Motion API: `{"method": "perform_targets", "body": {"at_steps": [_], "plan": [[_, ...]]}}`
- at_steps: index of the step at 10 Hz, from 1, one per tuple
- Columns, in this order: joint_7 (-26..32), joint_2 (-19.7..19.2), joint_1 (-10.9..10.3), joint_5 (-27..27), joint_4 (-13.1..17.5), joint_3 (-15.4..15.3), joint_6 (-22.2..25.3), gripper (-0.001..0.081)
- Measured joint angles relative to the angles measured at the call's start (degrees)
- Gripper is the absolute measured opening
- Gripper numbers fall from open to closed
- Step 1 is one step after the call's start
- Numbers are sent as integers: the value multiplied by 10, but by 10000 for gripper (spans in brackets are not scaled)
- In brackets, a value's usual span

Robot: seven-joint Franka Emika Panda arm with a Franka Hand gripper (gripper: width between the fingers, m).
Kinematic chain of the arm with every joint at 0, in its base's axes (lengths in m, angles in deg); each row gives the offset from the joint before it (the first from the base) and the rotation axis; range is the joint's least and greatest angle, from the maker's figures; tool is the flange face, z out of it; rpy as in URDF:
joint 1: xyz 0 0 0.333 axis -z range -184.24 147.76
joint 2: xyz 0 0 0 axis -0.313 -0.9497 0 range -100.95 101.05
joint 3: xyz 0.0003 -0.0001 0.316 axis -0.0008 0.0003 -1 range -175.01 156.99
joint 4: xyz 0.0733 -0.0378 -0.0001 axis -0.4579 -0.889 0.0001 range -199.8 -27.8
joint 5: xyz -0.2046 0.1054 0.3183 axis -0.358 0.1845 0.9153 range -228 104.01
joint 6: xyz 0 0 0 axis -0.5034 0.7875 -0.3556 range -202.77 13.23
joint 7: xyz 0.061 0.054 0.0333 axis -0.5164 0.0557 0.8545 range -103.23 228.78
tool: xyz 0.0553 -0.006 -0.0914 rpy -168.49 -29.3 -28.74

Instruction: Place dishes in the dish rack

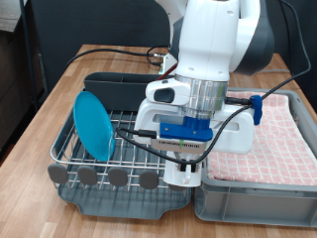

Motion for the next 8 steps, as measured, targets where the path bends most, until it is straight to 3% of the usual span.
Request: {"method": "perform_targets", "body": {"at_steps": [6, 7, 8], "plan": [[25, -45, 38, 29, 59, -32, 33, 71], [25, -50, 40, 29, 64, -34, 33, 169], [25, -53, 41, 30, 67, -34, 33, 349]]}}
